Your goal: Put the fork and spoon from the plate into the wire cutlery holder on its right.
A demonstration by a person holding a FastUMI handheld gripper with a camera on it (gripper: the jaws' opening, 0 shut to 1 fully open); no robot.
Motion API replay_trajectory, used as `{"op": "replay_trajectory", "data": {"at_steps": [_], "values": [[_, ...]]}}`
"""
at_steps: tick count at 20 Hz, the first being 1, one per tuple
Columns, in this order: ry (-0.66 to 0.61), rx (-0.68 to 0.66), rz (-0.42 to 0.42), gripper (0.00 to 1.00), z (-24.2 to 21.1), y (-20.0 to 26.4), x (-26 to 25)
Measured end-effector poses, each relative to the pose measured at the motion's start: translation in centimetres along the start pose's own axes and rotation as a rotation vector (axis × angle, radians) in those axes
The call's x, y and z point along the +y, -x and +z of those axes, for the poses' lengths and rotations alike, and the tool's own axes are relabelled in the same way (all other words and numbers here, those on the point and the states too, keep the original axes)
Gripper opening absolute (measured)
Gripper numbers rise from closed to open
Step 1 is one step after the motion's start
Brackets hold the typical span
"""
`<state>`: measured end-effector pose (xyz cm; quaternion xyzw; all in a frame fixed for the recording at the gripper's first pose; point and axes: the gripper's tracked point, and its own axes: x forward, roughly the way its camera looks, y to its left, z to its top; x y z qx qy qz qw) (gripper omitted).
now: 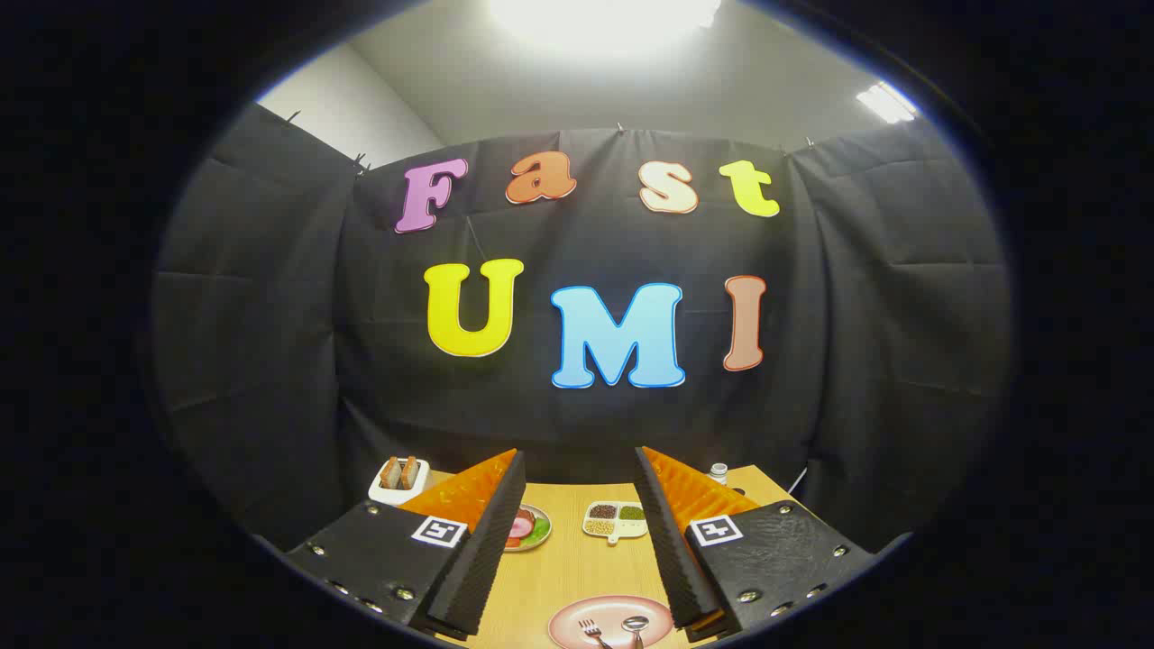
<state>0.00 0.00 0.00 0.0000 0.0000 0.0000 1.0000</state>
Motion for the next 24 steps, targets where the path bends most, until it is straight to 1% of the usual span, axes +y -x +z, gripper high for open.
{"op": "replay_trajectory", "data": {"at_steps": [4, 10, 14, 17, 20, 24], "values": [[0.004, 0.042, -0.023, 0.75, -1.1, -0.4, -0.7], [-0.009, 0.086, -0.030, 0.75, -2.5, -0.7, -1.0], [-0.002, 0.152, -0.048, 0.75, -4.4, -1.1, -1.5], [0.020, 0.256, -0.080, 0.75, -7.2, -1.4, -2.3], [0.025, 0.376, -0.101, 0.76, -10.9, -1.5, -3.2], [0.044, 0.610, -0.170, 0.76, -17.4, -0.4, -5.2]]}}
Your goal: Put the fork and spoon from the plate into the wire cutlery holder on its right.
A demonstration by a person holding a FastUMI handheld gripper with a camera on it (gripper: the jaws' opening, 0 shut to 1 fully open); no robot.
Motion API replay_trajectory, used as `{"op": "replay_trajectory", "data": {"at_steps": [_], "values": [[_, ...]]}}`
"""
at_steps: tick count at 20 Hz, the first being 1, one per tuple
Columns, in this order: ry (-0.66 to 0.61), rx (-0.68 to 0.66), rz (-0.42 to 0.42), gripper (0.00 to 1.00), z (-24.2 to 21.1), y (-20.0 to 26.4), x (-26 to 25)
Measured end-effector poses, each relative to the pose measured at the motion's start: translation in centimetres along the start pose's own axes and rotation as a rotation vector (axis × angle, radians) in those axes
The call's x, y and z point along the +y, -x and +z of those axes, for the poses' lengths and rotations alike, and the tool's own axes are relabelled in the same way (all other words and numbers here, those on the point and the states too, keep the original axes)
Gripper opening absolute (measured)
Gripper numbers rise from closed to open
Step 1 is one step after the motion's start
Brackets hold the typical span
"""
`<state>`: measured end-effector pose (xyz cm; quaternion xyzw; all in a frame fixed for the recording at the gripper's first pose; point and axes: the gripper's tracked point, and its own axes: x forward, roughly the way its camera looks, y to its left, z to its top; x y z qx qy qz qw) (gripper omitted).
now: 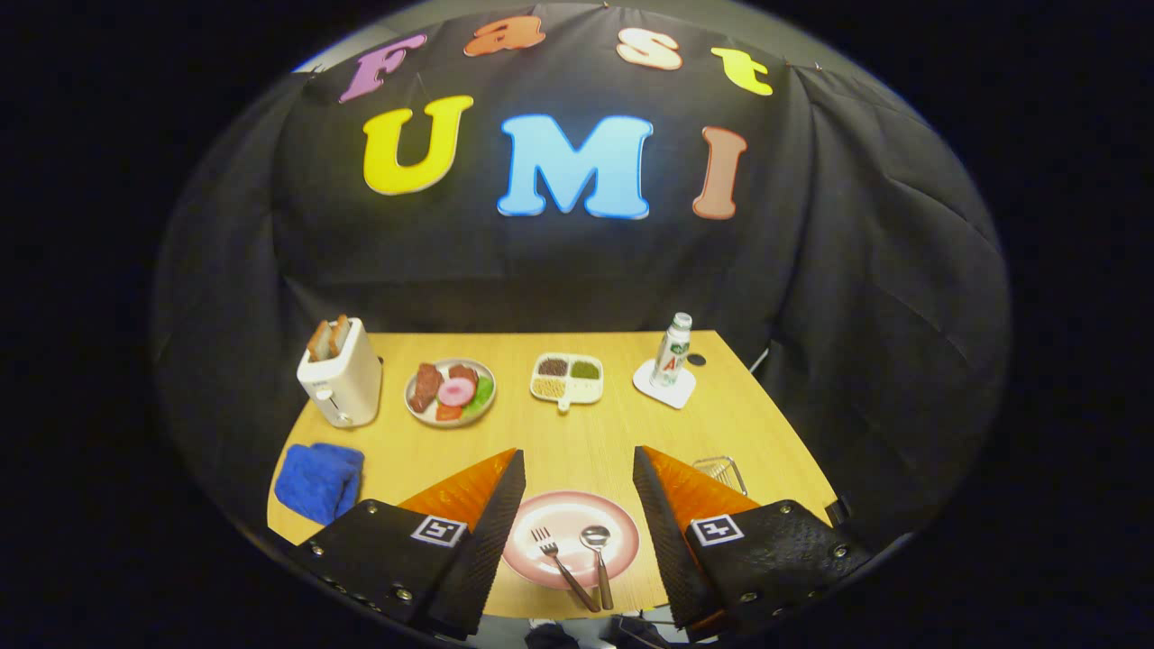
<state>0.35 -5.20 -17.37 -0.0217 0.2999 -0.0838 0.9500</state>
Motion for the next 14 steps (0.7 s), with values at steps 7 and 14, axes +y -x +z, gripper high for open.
{"op": "replay_trajectory", "data": {"at_steps": [7, 14], "values": [[0.095, 0.417, -0.041, 0.76, -10.9, -3.1, -1.0], [0.238, 0.717, -0.102, 0.71, -19.2, -4.5, -2.1]]}}
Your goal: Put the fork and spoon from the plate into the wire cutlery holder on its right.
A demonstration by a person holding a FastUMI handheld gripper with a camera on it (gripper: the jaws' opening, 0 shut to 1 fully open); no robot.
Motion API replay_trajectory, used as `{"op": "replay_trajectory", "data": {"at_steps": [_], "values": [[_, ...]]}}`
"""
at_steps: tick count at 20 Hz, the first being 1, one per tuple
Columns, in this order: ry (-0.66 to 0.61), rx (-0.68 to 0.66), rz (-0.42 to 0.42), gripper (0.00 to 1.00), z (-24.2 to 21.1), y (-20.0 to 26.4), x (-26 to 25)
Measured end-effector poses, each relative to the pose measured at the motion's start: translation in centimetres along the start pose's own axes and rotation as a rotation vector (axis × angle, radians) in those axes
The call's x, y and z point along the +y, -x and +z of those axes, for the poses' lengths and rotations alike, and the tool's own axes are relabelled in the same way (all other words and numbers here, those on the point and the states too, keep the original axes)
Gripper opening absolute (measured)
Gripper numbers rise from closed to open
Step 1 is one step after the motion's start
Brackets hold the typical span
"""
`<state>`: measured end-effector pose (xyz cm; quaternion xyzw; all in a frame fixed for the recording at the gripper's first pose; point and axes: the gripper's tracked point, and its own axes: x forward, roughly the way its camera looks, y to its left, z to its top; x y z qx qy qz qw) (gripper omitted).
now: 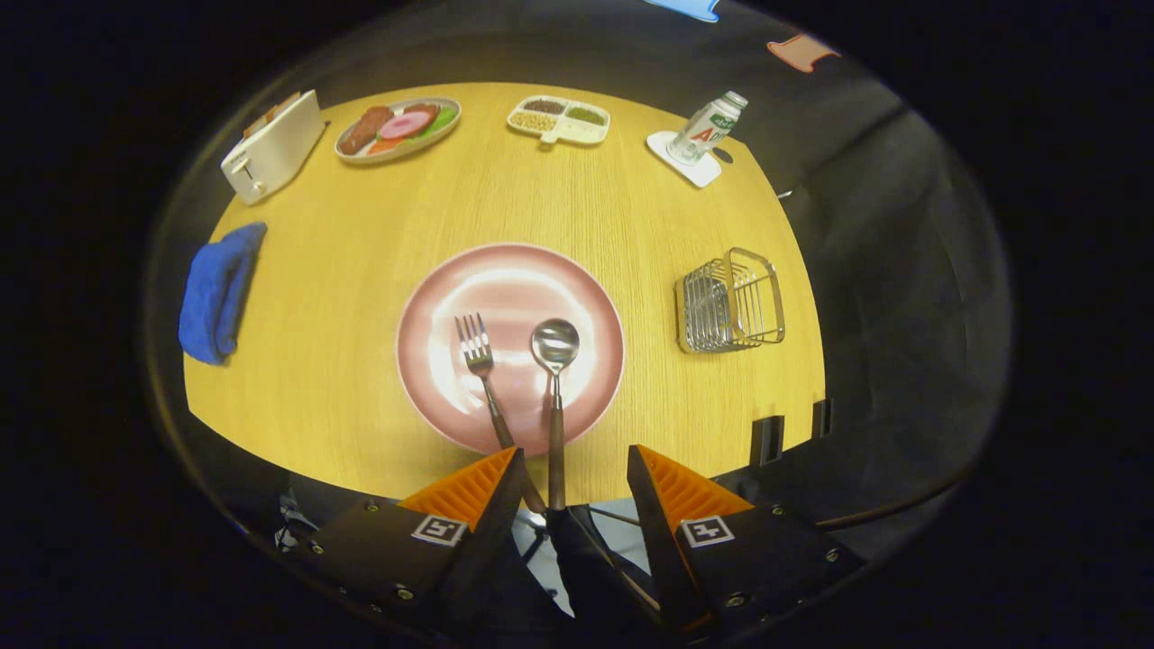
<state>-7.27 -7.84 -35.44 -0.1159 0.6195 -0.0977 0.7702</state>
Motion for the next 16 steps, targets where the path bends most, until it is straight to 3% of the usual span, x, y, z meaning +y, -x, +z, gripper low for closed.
{"op": "replay_trajectory", "data": {"at_steps": [6, 14, 15, 16], "values": [[0.051, 0.095, 0.000, 0.71, -2.1, -3.8, 0.8], [0.091, 0.124, 0.024, 0.69, -2.9, -7.1, 1.2], [0.088, 0.125, 0.040, 0.66, -2.9, -7.3, 1.4], [0.083, 0.123, 0.052, 0.54, -2.8, -7.3, 1.6]]}}
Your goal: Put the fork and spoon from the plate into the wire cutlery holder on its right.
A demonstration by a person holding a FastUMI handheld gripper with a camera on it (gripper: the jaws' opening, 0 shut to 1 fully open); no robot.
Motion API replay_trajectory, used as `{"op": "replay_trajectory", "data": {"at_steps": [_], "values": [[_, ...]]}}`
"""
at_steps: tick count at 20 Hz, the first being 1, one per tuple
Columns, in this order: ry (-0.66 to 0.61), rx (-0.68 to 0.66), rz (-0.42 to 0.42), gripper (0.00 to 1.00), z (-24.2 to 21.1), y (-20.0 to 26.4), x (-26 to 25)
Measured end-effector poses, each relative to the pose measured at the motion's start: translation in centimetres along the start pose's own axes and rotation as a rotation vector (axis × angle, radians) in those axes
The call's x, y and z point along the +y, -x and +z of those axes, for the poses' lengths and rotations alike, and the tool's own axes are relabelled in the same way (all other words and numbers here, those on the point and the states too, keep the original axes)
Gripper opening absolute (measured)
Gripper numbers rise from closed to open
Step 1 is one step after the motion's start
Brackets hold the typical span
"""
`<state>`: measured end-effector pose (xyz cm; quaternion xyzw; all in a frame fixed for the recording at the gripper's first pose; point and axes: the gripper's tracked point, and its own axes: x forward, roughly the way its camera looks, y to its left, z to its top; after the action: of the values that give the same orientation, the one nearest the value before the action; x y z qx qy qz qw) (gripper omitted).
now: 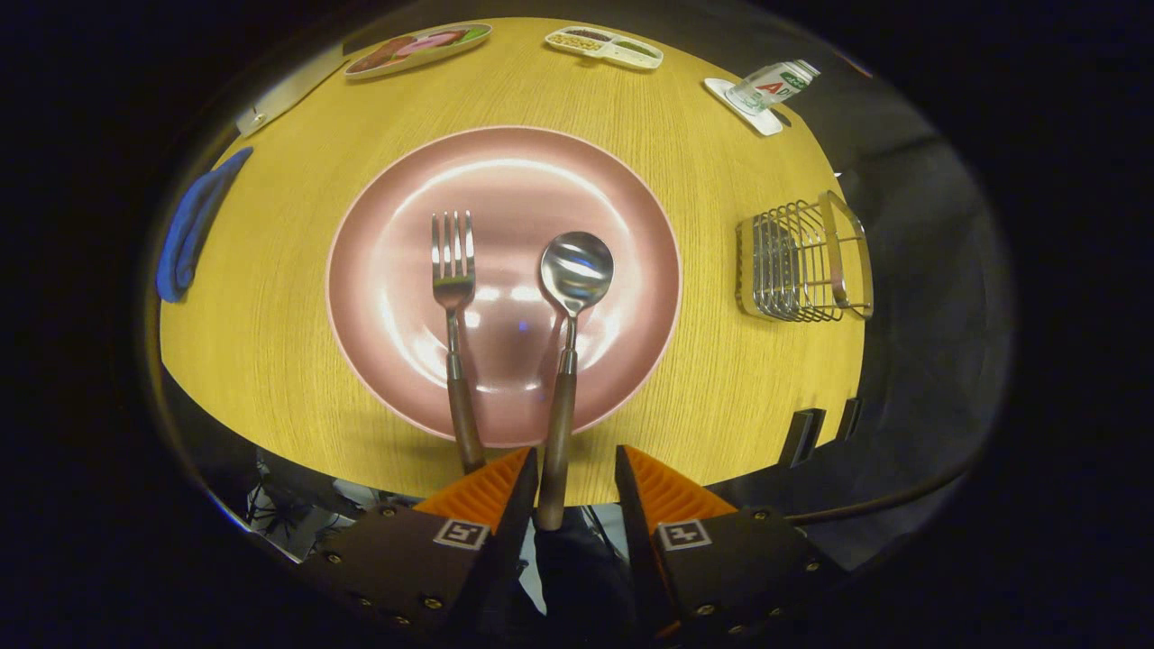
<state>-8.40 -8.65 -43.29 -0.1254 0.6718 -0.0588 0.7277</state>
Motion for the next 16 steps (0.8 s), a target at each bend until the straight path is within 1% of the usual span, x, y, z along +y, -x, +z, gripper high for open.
{"op": "replay_trajectory", "data": {"at_steps": [1, 2, 3, 4, 6, 7, 8, 12, 16], "values": [[0.000, 0.000, 0.006, 0.46, -0.1, 0.0, 0.2], [0.010, 0.012, -0.001, 0.32, -0.2, 0.0, 0.0], [0.021, 0.024, -0.003, 0.28, -0.4, 0.0, 0.0], [0.026, 0.032, -0.004, 0.26, -0.5, -0.2, 0.1], [0.018, 0.034, 0.013, 0.26, -0.5, -0.2, 0.4], [0.029, 0.022, 0.009, 0.26, -0.2, -0.4, 0.4], [0.034, 0.030, 0.011, 0.11, -0.3, -0.3, 0.3], [0.012, 0.026, -0.001, 0.11, -0.2, 0.4, 0.1], [0.027, -0.007, -0.038, 0.10, 1.0, 2.0, -0.7]]}}
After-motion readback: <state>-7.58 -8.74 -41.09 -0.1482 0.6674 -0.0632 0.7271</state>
